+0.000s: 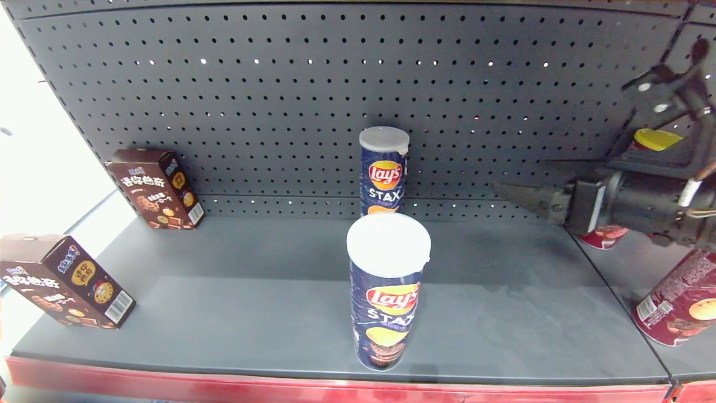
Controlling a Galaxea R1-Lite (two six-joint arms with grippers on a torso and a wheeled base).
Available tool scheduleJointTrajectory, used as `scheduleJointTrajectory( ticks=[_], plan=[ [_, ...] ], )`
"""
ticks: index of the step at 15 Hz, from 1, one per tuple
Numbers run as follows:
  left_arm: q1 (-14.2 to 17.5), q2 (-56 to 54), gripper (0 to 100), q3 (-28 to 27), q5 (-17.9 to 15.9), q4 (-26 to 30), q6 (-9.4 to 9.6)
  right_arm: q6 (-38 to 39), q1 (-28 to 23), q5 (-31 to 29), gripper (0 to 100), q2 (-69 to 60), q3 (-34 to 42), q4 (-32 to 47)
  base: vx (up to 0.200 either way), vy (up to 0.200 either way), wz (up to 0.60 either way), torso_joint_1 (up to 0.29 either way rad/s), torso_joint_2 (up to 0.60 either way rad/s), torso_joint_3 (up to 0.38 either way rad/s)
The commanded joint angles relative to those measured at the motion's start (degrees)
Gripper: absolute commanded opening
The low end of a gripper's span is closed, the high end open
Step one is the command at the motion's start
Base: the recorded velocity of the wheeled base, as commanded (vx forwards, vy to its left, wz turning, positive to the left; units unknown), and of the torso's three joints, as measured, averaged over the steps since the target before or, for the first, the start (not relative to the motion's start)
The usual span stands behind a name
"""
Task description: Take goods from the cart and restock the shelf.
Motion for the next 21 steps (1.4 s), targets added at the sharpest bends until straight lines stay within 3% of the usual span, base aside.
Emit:
scheduleJointTrajectory(
  ticks=[1,3,9,10,11,15,16,20,21],
  plan=[
    [-0.09,0.09,100,0.00,0.04,0.04,-0.02,-0.01,-1.20,-0.68,100,-11.28,3.61,0.03,0.000,0.000,0.00,0.000,0.00,0.000],
    [-0.09,0.18,100,-0.08,-0.05,0.13,-0.02,-0.01,-1.20,-2.97,100,-18.84,10.99,0.12,0.000,0.000,0.00,0.000,0.00,0.000],
    [-0.09,0.18,100,-0.08,-0.05,0.13,-0.02,-0.19,-0.67,-2.62,100,-40.38,30.42,2.84,0.000,0.000,0.00,0.000,0.00,0.000],
    [-0.09,0.18,100,-0.08,-0.05,0.13,-0.02,-0.19,-0.67,-2.62,100,-40.38,30.42,2.84,0.000,0.000,0.00,0.000,0.00,0.000],
    [-0.09,0.18,100,-0.08,-0.05,0.13,-0.02,-0.10,-0.40,-2.09,100,-48.29,37.36,2.93,0.000,0.000,0.00,0.000,0.00,0.000],
    [-0.09,0.09,100,-0.08,-0.05,0.13,-0.02,-0.01,-0.40,1.51,100,-65.07,51.51,3.19,0.000,0.000,0.00,0.000,0.00,0.000],
    [-0.09,0.18,100,-0.08,-0.05,0.13,-0.02,-0.01,-0.40,1.51,100,-67.36,53.88,3.19,0.000,0.000,0.00,0.000,0.00,0.000],
    [-0.09,0.09,100,0.00,0.04,0.04,-0.02,0.43,-0.67,1.87,100,-77.64,52.13,20.77,0.000,0.000,0.00,0.000,0.00,0.000],
    [0.00,0.09,100,-0.08,0.04,0.04,-0.02,0.69,-0.76,1.78,100,-77.64,52.04,20.68,0.000,0.000,0.00,0.000,0.00,0.000]
  ],
)
